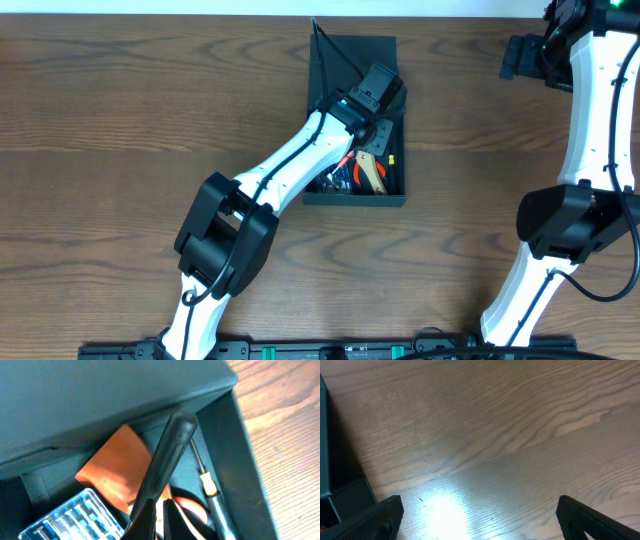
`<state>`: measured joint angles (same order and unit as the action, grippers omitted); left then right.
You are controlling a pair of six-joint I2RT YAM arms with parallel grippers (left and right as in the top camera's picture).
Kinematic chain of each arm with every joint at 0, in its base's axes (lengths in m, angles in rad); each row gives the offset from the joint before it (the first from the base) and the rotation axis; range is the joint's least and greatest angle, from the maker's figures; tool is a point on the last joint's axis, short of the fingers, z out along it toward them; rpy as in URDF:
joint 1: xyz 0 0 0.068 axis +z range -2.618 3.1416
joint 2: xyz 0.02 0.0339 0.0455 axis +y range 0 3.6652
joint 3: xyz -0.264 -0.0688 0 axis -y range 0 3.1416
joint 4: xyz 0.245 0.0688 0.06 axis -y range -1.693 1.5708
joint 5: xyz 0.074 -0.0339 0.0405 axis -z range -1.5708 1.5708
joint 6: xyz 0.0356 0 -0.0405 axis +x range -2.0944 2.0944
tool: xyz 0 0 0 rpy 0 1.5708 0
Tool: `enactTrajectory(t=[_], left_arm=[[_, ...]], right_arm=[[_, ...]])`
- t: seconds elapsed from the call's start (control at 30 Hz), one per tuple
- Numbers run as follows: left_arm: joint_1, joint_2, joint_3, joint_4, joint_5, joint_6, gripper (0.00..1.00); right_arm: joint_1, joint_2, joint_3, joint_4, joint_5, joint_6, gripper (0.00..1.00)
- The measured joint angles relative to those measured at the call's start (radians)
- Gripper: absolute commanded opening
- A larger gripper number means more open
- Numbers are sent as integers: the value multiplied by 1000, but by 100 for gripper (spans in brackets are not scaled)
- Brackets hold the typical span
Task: Pack container
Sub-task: 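Push the hammer down into the box and open the left gripper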
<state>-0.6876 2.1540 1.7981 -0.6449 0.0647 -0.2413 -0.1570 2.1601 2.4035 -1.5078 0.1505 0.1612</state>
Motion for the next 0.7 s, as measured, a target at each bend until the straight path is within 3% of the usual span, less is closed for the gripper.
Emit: enactTrajectory(t=[0.7], left_arm=[[35,0,20,6,-93,-34,6]], right_arm=[[0,0,0,0,0,0,99]])
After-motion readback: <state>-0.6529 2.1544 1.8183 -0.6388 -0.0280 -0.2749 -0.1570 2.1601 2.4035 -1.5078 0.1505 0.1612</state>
